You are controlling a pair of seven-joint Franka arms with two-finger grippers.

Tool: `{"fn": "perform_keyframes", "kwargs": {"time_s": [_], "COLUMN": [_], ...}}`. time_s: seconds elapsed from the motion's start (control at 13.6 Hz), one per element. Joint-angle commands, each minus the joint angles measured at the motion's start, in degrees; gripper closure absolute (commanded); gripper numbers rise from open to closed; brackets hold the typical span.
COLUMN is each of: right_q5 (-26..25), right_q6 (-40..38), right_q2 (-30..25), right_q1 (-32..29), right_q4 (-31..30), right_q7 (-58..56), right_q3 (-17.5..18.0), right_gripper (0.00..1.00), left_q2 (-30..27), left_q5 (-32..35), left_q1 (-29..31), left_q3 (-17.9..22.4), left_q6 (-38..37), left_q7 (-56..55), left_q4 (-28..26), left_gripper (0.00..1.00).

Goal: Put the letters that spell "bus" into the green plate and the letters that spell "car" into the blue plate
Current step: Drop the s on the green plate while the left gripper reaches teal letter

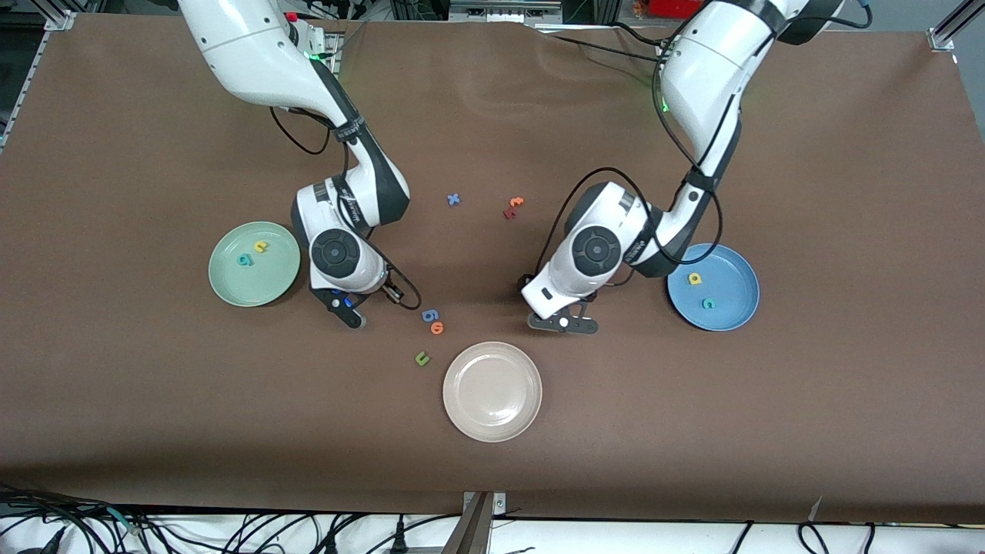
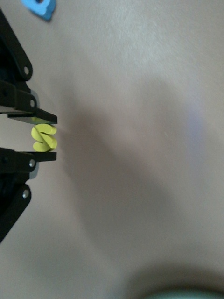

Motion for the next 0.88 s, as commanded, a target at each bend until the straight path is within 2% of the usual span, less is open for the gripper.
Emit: {"fn": "perform_keyframes", "kwargs": {"time_s": [0.0, 0.22, 0.44, 0.66, 0.81], "right_q5": [0.9, 1.0, 1.1, 1.3, 3.5], "right_q6": [-9.5, -14.7, -13.6, -7.4, -2.7], "right_q2": [-3.9, -5.6, -5.6, -5.6, -5.9], "right_q1": [-1.5, -2.3, -2.5, -5.1, -5.2], "right_q4": [1.6, 1.1, -2.1, -8.4, -12.7], "right_q7": [-10.1, -22.9, -33.0, -38.7, -40.3], "right_q3": [-3.3, -8.8, -14.2, -14.8, -14.8], "right_gripper": [0.92, 0.92, 0.91, 0.91, 0.91], "left_q2": [2.6, 5.6, 6.0, 6.3, 6.2], "left_q5": [-0.6, -0.5, -0.5, 0.0, 0.9], "left_q1": [-1.4, -1.4, -2.5, -4.5, -4.8], "left_q3": [1.0, 1.1, 1.8, 2.9, 2.9], "left_q6": [-0.6, -0.6, -0.6, -0.7, -0.7], "left_q7": [-0.8, -1.5, -1.9, -3.7, -4.9], "left_q4": [4.0, 7.0, 7.2, 7.1, 7.0], "left_gripper": [0.02, 0.03, 0.1, 0.19, 0.32]}}
